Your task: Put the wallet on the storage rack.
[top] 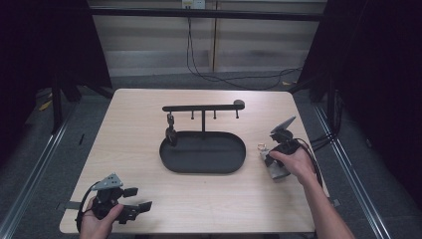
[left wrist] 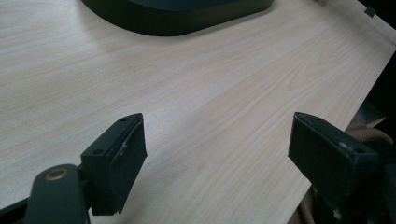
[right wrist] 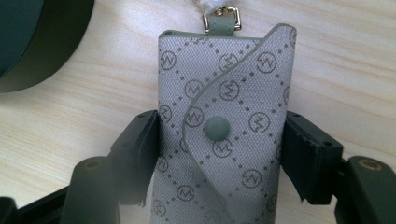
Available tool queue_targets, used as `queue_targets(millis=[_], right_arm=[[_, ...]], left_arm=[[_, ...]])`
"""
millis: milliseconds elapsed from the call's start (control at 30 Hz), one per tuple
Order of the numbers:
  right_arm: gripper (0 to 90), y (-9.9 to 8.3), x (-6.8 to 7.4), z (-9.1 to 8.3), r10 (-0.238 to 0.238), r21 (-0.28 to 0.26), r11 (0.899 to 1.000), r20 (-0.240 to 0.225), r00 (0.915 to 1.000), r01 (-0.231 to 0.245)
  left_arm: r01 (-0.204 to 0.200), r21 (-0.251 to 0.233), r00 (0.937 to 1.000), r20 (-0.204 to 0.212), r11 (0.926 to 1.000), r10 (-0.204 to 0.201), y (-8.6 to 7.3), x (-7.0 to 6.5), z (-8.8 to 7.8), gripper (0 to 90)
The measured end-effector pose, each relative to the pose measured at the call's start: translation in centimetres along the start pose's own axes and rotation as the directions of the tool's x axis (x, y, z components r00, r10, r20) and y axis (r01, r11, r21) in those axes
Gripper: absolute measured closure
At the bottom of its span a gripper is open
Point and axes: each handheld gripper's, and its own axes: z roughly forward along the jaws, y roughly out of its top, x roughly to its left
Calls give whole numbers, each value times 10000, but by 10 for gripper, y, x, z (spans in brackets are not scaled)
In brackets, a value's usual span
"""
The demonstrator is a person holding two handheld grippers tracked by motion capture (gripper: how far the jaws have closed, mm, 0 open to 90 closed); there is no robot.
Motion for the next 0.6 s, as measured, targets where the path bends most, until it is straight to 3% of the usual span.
queue_targets(millis=[67, 300, 600], right_arm=[[336, 1, -1, -2, -136, 60, 9999, 110, 9998, 135], [338, 4, -1, -13, -142, -88, 9999, -158, 9998, 140], [338, 9, 1, -25, -218, -385, 9990, -119, 9997, 214]], left_arm=[[-35, 49, 10000, 34, 10000, 34, 0, 0, 0, 190], [69, -59, 10000, 69, 10000, -69, 0, 1, 0, 194], [-146, -34, 9999, 18, 9999, 146, 1, -1, 1, 195]])
